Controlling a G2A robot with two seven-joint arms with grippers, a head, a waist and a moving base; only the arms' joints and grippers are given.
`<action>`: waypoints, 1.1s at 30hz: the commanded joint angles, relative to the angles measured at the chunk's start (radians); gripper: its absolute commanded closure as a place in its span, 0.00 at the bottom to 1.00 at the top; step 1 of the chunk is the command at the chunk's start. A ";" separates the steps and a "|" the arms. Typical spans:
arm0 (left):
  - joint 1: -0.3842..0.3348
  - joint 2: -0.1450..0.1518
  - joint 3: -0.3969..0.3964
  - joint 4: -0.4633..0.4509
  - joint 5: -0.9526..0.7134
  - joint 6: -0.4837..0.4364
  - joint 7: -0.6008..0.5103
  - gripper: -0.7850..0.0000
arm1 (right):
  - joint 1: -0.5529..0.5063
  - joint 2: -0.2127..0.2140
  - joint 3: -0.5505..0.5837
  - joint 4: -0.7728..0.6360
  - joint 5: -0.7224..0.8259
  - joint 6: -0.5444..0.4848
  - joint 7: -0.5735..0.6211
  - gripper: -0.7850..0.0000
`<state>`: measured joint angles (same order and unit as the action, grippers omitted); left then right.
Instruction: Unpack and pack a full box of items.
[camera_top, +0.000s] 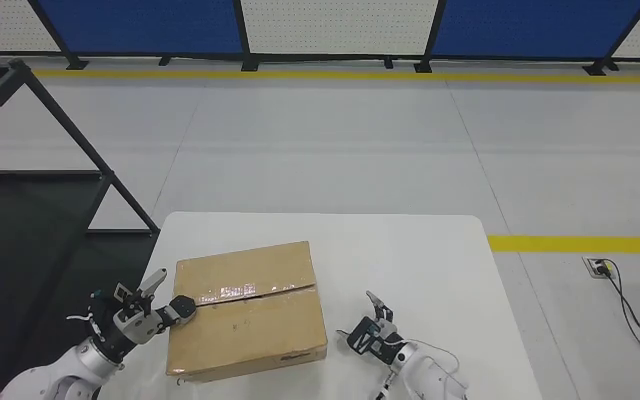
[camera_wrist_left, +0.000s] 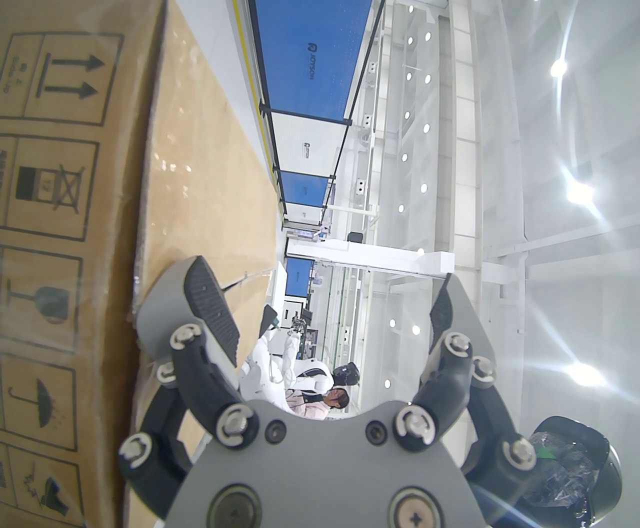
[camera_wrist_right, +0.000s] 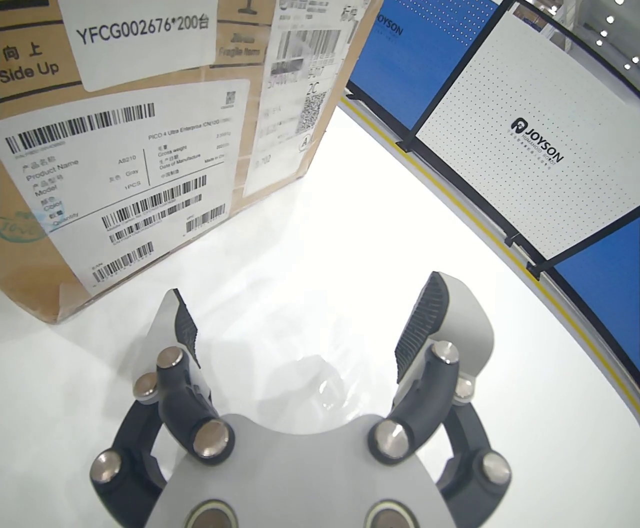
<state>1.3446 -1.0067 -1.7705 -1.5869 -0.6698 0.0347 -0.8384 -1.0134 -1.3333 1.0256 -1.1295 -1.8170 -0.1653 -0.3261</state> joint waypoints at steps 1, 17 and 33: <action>0.000 0.000 0.000 0.000 0.000 0.000 0.000 0.00 | 0.015 -0.010 -0.022 0.021 -0.013 0.052 0.020 0.00; 0.000 0.000 0.000 0.000 0.000 0.000 0.000 0.00 | 0.043 -0.079 -0.052 0.118 0.126 0.430 -0.019 0.00; 0.000 0.000 0.000 0.000 0.000 0.000 0.000 0.00 | -0.023 -0.076 0.063 0.088 0.285 0.401 -0.142 0.00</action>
<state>1.3446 -1.0067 -1.7705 -1.5869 -0.6698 0.0347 -0.8384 -1.0345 -1.4095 1.0854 -1.0402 -1.5344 0.2440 -0.4694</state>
